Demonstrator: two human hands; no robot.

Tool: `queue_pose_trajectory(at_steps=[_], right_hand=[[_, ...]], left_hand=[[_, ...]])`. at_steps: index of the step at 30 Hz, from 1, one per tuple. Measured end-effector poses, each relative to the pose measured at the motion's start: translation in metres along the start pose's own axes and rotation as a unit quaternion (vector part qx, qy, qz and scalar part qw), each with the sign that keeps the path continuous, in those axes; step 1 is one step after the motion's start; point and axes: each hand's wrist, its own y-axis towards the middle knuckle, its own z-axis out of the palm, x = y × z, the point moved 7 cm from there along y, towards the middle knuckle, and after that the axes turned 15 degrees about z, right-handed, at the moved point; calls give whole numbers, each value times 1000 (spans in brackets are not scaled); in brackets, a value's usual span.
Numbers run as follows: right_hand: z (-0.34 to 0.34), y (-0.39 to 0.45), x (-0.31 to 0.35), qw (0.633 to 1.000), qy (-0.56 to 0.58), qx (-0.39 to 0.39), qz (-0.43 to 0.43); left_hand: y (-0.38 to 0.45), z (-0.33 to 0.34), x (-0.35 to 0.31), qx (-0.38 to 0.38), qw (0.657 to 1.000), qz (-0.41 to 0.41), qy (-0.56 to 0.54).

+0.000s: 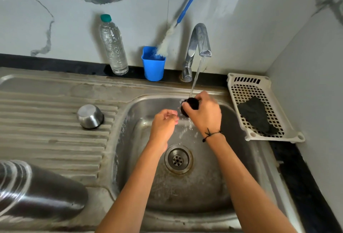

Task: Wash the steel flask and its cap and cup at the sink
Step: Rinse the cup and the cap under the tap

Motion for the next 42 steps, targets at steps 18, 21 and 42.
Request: queue_pose_trajectory(at_steps=[18, 21, 42], right_hand=[[6, 2, -3, 998, -26, 41, 40], [5, -2, -3, 1000, -9, 14, 16], [-3, -14, -3, 997, 67, -35, -15]], left_hand=[[-1, -7, -5, -12, 1000, -1, -13], [0, -6, -4, -5, 1000, 4, -2], [0, -4, 3, -14, 1000, 1, 5]])
